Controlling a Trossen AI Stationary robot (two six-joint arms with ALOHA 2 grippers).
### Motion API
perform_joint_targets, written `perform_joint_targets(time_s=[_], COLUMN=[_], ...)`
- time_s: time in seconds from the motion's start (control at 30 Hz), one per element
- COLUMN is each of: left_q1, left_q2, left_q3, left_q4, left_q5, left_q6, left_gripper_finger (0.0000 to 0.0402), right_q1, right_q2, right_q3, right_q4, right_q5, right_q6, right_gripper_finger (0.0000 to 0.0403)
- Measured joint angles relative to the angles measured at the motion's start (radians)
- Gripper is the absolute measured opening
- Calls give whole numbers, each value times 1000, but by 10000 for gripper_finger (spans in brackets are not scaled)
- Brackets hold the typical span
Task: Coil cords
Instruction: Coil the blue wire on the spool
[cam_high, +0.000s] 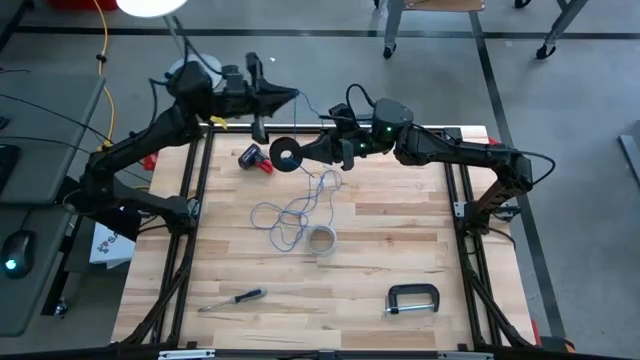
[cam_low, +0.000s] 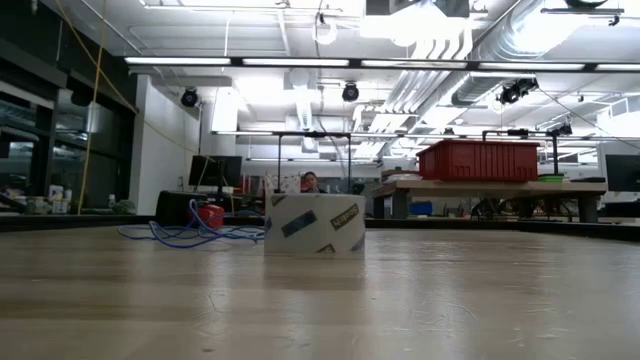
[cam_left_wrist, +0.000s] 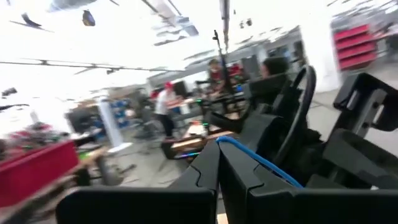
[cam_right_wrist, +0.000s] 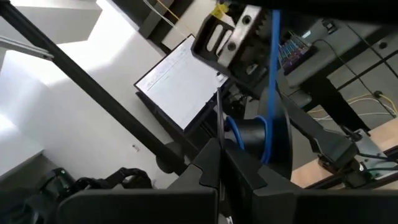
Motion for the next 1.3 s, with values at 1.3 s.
perform_joint_targets(time_s=[1.3], left_q1=[-87], left_q2=[-476], left_q3=[-672], left_q4=[181], left_q5=[-147], left_q6=[-729], left_gripper_finger=[1], right_q1=[-133], right_q2=[-48], right_q3=[0], right_q4=[-43], right_q5=[-148], right_q6=[-247], right_gripper_finger=[0])
